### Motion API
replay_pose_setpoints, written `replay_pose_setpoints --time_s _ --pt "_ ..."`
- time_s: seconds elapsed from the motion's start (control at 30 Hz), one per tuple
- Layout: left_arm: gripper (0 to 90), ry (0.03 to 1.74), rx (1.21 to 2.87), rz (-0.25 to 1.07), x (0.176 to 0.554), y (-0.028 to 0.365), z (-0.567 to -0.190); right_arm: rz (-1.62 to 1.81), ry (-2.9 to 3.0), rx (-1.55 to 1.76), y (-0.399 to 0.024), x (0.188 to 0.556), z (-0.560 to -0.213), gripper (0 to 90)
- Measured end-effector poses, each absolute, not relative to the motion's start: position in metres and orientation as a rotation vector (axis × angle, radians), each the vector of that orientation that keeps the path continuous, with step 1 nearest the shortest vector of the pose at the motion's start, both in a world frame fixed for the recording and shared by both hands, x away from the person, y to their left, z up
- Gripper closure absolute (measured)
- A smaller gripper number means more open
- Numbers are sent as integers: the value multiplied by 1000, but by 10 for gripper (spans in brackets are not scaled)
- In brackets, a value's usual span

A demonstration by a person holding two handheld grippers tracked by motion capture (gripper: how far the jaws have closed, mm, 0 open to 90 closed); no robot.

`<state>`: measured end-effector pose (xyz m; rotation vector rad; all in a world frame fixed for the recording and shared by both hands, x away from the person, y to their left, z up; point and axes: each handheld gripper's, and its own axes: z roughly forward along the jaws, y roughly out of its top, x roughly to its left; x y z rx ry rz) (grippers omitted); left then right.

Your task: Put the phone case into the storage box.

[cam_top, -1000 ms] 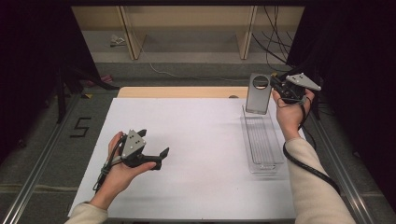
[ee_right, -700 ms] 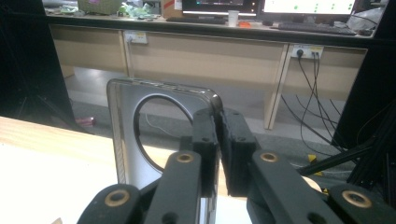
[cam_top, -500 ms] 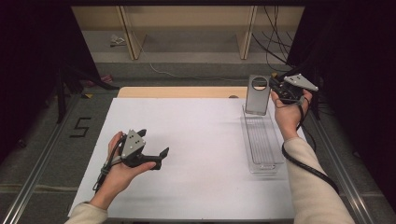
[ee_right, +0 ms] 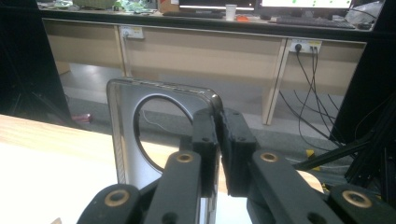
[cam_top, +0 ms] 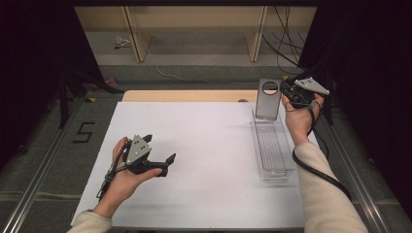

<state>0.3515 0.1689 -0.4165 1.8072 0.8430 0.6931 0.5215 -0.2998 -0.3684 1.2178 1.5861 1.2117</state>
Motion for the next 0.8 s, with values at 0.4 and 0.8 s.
replay_pose_setpoints --time_s 0.4,0.8 --pt "16 844 1810 692 352 169 -417 1205 1590 1232 -299 526 -374 854" --pt "16 844 1809 691 352 169 -417 1190 1604 1238 -298 528 -379 853"
